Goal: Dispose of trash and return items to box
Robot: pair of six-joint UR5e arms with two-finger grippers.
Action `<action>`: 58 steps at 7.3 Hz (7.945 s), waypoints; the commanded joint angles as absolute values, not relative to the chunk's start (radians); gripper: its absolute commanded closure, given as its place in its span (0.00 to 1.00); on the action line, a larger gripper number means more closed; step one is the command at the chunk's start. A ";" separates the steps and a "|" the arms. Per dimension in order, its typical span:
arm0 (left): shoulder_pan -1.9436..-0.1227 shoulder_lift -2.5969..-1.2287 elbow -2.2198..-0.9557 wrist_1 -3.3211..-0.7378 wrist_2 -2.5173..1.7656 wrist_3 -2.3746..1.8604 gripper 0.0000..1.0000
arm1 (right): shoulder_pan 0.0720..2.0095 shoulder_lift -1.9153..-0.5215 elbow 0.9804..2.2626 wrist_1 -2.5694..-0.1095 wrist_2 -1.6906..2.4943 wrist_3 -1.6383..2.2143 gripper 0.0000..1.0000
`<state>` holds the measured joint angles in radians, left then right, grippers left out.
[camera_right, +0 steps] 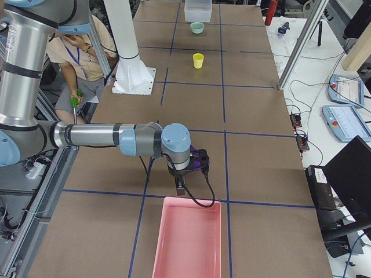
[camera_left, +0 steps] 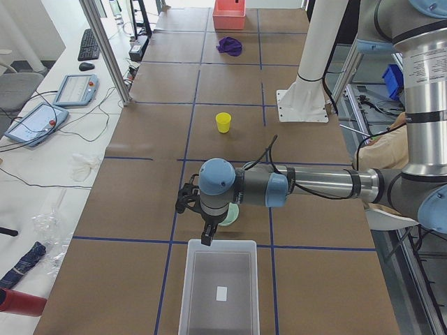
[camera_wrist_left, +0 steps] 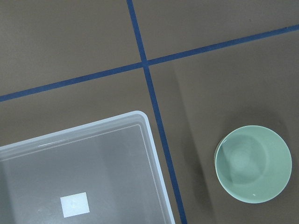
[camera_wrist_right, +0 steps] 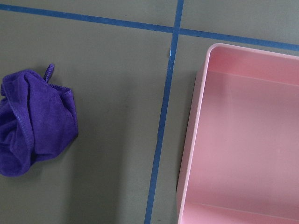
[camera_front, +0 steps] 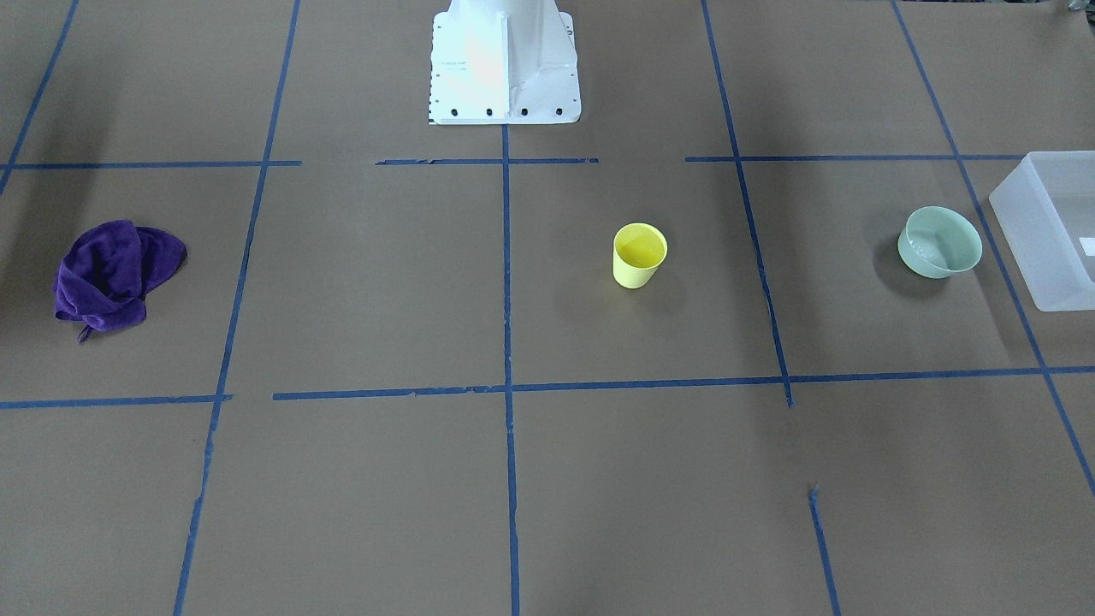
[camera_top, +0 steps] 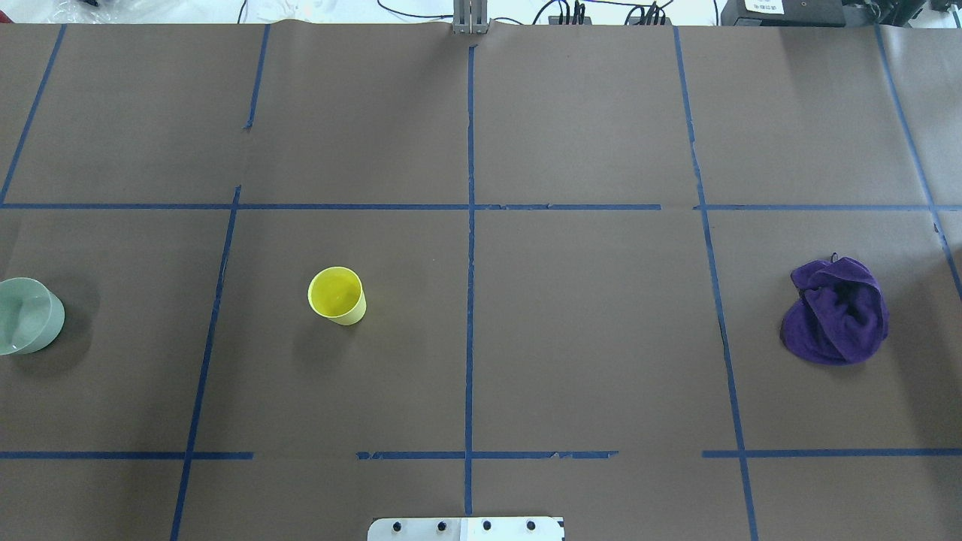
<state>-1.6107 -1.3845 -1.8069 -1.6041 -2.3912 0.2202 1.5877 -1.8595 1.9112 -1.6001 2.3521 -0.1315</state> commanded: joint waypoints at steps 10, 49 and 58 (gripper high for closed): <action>-1.403 -1.558 -1.775 -2.435 -2.375 -0.380 0.00 | 1.580 -1.798 1.896 -1.295 2.376 0.007 0.00; -1.466 -1.190 -1.497 -2.511 -2.339 0.376 0.00 | 1.117 -1.790 1.893 -0.943 2.129 0.569 0.00; -1.483 -1.410 -1.720 -2.188 -2.339 0.287 0.00 | 0.897 -1.812 1.743 -0.762 1.959 0.571 1.00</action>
<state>-1.4813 -1.3907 -1.7162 -2.2011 -2.3392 0.2892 0.9021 -1.8111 1.7455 -0.7669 1.9696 0.5760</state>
